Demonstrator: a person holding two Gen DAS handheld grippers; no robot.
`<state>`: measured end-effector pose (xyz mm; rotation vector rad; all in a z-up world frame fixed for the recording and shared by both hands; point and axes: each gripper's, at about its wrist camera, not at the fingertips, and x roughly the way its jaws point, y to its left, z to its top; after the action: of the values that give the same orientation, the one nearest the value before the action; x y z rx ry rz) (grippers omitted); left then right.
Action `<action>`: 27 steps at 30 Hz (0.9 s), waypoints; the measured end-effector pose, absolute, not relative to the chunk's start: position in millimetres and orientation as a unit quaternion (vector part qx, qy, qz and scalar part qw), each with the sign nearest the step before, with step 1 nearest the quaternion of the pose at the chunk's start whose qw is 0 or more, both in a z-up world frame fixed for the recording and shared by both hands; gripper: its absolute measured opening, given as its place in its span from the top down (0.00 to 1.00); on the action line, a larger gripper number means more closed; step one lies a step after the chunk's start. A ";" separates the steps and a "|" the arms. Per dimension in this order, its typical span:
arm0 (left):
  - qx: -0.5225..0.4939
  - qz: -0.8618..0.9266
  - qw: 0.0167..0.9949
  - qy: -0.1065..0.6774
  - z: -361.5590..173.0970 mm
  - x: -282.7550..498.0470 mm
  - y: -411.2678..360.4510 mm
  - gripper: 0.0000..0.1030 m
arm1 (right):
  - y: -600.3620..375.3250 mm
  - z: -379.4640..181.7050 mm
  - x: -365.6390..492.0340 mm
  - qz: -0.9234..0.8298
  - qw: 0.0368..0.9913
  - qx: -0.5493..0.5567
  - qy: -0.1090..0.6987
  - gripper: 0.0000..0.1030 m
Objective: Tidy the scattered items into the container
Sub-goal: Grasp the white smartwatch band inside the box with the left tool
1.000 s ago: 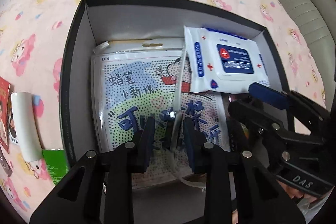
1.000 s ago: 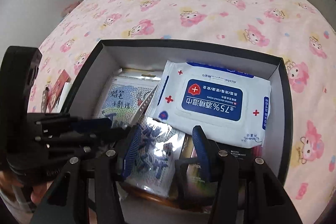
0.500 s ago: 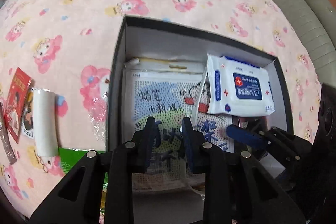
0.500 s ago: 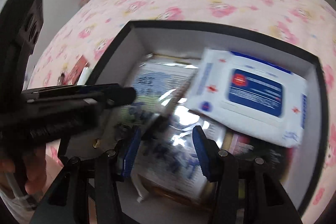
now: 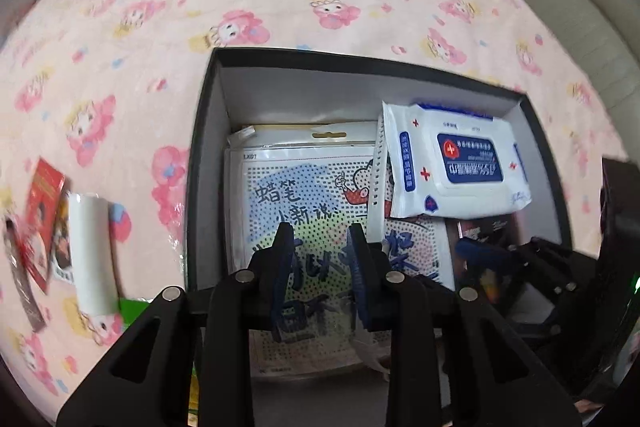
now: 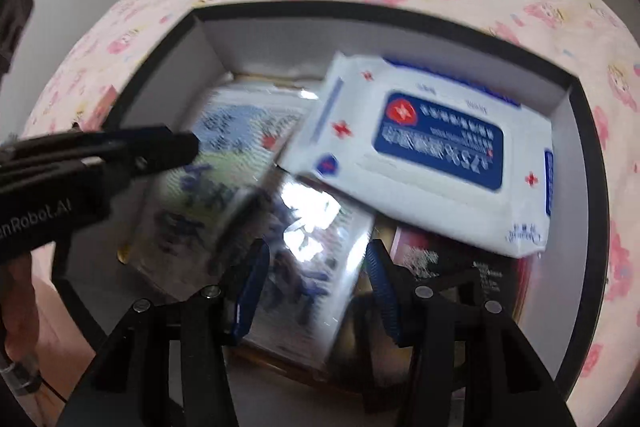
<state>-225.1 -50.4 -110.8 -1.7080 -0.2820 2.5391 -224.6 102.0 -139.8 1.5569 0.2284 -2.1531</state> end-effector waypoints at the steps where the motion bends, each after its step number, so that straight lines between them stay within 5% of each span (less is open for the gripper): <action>1: -0.561 0.822 0.043 -0.094 -114.4 -225.7 -44.4 0.75 | 103.9 -138.8 -225.1 -0.785 0.234 0.569 0.078 0.55; 12: -0.609 0.787 0.057 -0.082 -149.5 -236.9 -27.4 0.86 | 124.1 -101.6 -224.1 -0.816 0.238 0.525 0.044 0.55; 27: -0.608 0.778 0.096 -0.122 -150.0 -240.7 -31.3 0.88 | 129.6 -116.6 -231.9 -0.810 0.221 0.540 0.056 0.55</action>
<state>-240.7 -31.3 -150.0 -1.8014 -0.3616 2.3058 -231.9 129.6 -116.6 1.4915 0.1557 -2.2393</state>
